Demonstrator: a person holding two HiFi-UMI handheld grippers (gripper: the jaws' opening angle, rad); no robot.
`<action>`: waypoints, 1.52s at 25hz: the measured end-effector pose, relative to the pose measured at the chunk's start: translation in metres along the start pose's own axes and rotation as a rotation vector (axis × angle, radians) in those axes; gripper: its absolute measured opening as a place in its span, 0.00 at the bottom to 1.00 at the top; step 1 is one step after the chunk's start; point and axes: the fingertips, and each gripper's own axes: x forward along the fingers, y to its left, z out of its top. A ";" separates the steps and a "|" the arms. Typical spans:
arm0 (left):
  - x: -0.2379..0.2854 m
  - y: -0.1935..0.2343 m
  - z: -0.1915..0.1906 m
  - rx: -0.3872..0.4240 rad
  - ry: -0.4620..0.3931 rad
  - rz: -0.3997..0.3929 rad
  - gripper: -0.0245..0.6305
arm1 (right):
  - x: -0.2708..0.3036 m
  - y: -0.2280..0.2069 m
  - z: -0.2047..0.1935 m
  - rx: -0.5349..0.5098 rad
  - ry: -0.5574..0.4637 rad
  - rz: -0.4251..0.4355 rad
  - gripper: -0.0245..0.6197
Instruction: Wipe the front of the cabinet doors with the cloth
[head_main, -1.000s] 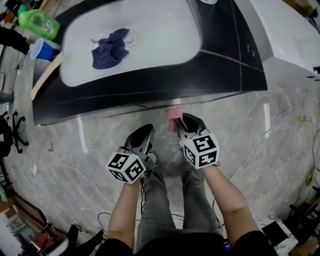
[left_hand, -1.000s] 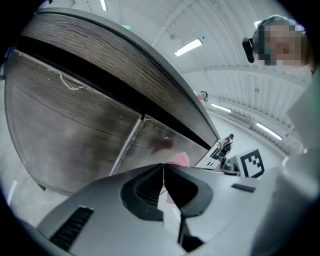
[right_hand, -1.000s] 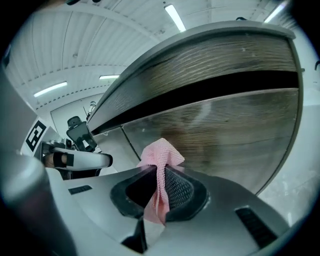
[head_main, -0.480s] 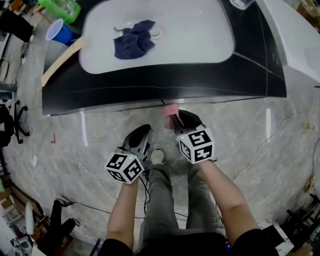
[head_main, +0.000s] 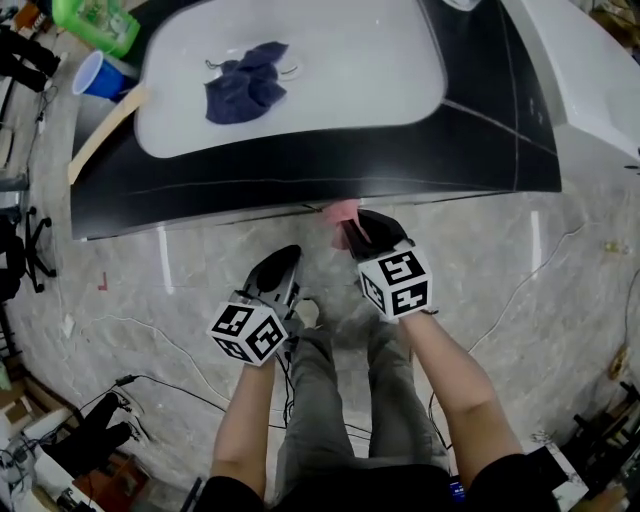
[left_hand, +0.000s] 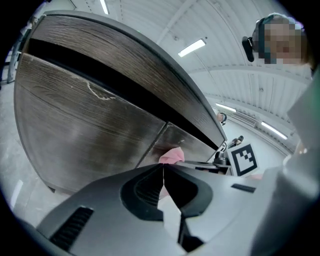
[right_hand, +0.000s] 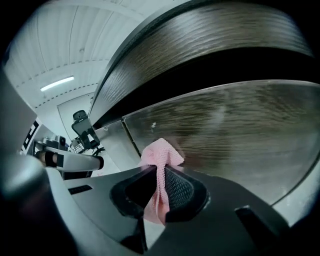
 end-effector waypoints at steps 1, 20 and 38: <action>0.006 -0.006 -0.002 0.002 0.005 -0.008 0.05 | -0.005 -0.007 -0.001 0.004 -0.002 -0.007 0.12; 0.111 -0.116 -0.041 0.069 0.093 -0.129 0.05 | -0.103 -0.157 -0.024 0.092 -0.050 -0.176 0.12; 0.104 -0.105 -0.049 0.087 0.121 -0.114 0.05 | -0.096 -0.128 -0.049 0.122 -0.004 -0.146 0.12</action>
